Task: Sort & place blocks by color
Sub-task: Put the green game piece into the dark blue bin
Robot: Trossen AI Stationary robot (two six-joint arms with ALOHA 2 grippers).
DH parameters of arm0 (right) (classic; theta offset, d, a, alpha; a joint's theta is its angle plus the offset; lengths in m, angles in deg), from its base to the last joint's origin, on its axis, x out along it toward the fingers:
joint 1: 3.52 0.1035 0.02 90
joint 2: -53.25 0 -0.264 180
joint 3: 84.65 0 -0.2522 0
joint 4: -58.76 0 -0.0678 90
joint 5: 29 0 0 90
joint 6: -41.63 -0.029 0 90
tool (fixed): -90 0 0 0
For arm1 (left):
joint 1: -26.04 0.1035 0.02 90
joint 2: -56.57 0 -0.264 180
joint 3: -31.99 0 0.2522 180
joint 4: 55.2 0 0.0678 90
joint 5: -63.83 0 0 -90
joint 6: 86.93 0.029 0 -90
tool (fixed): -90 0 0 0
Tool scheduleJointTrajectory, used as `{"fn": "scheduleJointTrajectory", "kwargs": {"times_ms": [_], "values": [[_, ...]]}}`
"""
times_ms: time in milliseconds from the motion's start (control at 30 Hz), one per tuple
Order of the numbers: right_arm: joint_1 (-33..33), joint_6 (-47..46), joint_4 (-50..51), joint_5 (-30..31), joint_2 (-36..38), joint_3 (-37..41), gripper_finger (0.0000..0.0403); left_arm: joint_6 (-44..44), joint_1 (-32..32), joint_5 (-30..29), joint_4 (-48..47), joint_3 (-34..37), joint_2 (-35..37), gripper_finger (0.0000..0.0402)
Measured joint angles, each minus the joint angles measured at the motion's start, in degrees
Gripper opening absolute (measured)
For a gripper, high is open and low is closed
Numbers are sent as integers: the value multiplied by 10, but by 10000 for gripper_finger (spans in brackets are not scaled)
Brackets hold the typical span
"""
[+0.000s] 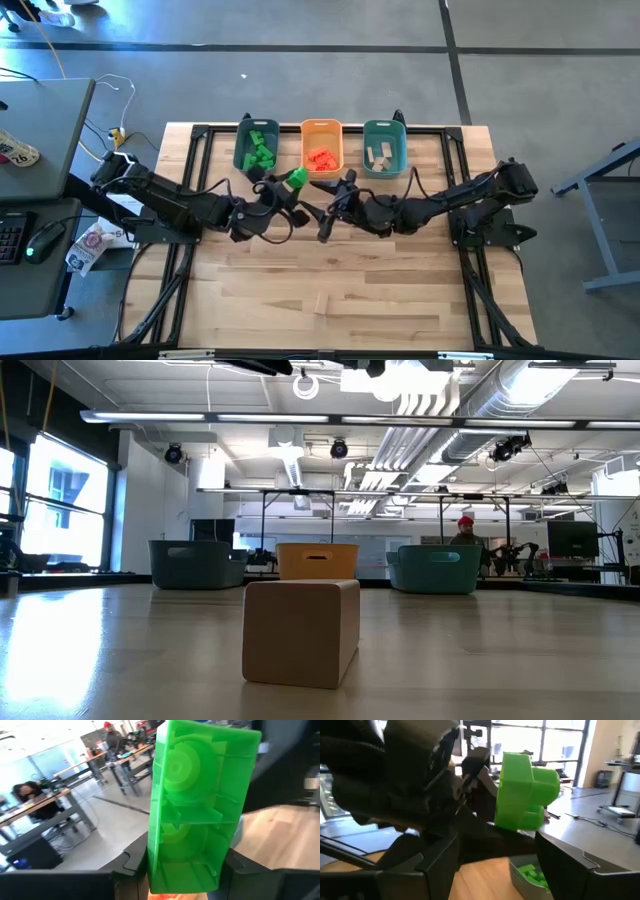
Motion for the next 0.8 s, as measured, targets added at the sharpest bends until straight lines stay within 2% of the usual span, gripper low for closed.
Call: {"fn": "scheduleJointTrajectory", "kwargs": {"times_ms": [233, 500, 800], "values": [[11, -5, 27, 28, 1, 0, 248, 3, 48, 14, -11, 0, 0, 114], [20, -4, 67, 135, 2, 0, 248, -6, 100, 77, -29, 0, 0, 114], [22, 0, 102, 230, 1, 0, 248, -17, 139, 18, -84, 0, 5, 114]]}}
